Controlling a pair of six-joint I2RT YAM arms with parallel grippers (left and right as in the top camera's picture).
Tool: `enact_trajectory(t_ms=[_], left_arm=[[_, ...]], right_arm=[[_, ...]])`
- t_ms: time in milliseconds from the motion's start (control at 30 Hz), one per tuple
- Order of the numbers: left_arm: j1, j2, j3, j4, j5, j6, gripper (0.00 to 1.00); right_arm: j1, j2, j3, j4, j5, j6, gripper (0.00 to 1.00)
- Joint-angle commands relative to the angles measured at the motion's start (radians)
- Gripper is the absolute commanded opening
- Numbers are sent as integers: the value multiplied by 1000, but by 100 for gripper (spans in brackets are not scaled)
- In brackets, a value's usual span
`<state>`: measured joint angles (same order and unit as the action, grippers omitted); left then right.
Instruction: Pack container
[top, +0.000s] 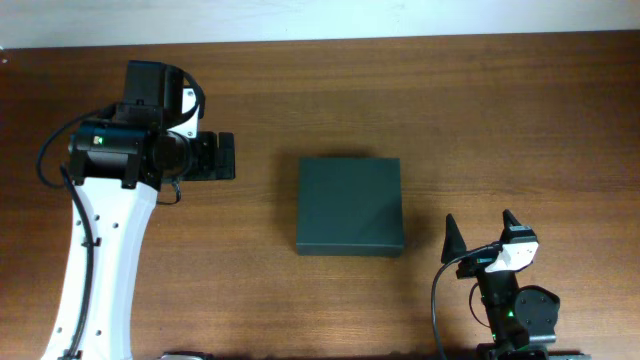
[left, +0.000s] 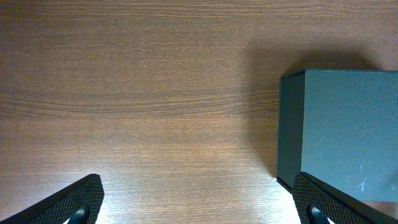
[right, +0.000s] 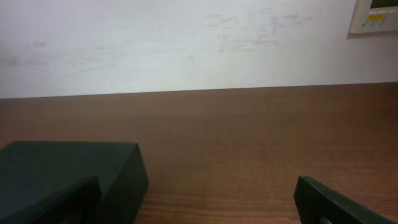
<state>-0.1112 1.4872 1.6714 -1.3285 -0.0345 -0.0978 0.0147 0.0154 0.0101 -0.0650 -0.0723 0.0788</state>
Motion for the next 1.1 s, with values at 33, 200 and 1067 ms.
enact_trajectory(t_ms=[33,200,1067], left_arm=[[0,5,-2,0,-7,2,99],[0,5,-2,0,-7,2,99],[0,-256,-3,-77,46,1,99]], right_arm=[[6,-12,-5,-6,-3,8,99],[6,-12,-5,-6,-3,8,99],[6,-12,-5,-6,-3,8,99]])
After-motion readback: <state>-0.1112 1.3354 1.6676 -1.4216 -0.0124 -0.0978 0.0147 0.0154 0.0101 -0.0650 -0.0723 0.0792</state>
